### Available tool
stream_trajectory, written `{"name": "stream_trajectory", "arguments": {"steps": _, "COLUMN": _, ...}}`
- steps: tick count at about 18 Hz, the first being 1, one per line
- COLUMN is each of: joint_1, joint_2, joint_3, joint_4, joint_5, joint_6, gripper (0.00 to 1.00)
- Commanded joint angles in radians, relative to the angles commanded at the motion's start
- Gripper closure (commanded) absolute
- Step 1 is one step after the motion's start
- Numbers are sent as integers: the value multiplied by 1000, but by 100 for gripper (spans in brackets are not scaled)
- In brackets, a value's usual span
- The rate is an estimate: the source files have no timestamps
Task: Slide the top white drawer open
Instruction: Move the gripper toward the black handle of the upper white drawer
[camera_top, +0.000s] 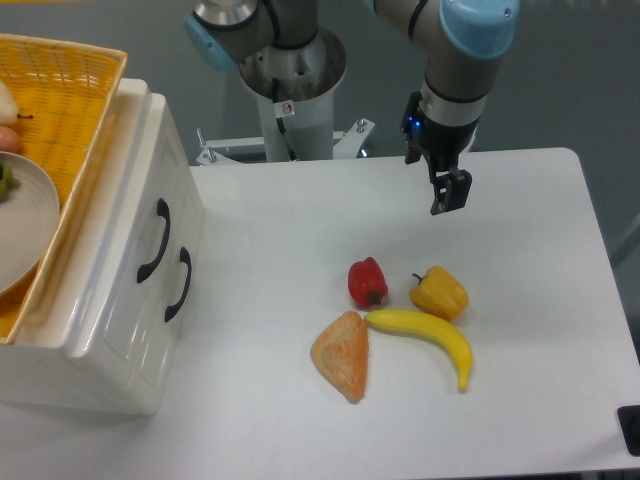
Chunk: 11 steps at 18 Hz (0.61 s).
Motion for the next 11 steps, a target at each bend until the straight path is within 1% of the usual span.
{"name": "stream_trajectory", "arguments": {"steps": 2, "joint_1": -5, "joint_2": 6, "joint_3": -9, "joint_4": -5, "joint_5": 0, "joint_6": -18, "gripper": 0}}
{"name": "stream_trajectory", "arguments": {"steps": 7, "joint_1": -8, "joint_2": 9, "joint_3": -9, "joint_4": -5, "joint_5": -8, "joint_6": -92, "gripper": 0}}
{"name": "stream_trajectory", "arguments": {"steps": 11, "joint_1": -38, "joint_2": 8, "joint_3": -9, "joint_4": -3, "joint_5": -8, "joint_6": -205, "gripper": 0}}
